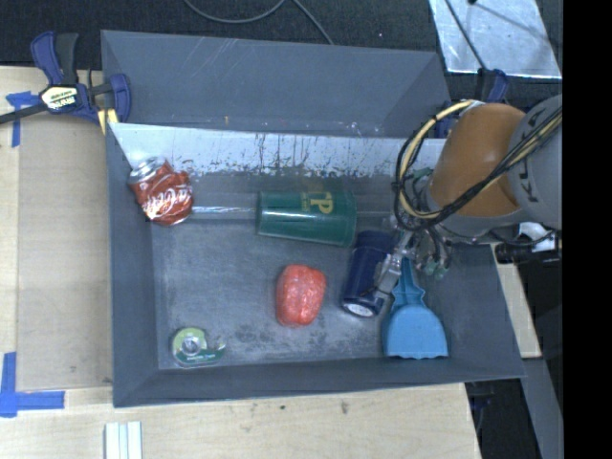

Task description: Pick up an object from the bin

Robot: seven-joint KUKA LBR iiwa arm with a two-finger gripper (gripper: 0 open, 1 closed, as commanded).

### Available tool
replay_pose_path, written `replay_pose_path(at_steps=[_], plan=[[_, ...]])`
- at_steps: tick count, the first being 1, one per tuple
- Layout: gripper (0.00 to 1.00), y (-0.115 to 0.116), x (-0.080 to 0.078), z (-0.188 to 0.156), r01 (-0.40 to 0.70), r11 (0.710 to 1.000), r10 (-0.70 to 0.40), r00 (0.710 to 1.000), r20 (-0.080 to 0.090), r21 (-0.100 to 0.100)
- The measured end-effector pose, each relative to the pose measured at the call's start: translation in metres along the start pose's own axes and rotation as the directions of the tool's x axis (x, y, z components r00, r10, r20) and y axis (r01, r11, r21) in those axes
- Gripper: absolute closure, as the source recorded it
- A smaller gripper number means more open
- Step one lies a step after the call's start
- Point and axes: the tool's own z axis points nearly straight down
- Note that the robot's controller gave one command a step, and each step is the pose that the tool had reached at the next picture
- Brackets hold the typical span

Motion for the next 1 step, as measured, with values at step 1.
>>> replay_pose_path(at_steps=[1], plan=[[0.0, 0.021, 0.0043, 0.0073, -0.162, 0.987, 0.162, 0.987, 0.004, -0.01]])
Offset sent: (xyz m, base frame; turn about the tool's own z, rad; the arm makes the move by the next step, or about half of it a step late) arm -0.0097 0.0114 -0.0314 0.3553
